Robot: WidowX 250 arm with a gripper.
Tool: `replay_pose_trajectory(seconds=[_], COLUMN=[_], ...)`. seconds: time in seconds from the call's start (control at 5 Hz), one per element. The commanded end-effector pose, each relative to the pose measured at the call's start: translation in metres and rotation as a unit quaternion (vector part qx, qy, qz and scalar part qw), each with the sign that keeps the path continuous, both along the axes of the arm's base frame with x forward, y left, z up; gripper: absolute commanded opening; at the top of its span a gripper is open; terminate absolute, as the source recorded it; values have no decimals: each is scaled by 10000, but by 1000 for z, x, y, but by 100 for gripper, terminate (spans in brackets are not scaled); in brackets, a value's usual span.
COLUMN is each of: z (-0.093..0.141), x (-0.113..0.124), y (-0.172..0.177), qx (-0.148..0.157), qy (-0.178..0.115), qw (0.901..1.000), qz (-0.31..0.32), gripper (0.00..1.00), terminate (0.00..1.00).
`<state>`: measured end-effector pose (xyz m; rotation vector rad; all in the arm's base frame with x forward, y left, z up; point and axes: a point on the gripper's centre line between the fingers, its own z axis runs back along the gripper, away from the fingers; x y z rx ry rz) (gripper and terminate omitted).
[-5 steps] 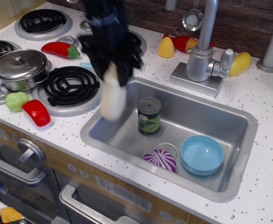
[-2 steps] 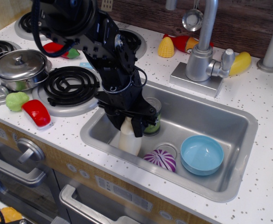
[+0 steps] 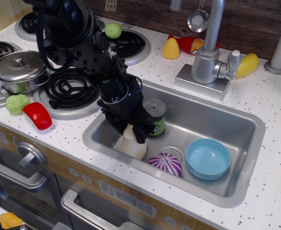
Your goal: Put detergent in sink
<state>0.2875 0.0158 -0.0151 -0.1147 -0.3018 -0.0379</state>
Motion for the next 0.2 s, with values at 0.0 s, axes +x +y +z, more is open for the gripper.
replay_pose_trajectory(seconds=[0.0], z=[4], x=[3], y=[4], qx=[57], qy=[-136], qw=[9999], qz=[-34], gripper=[100], terminate=[100])
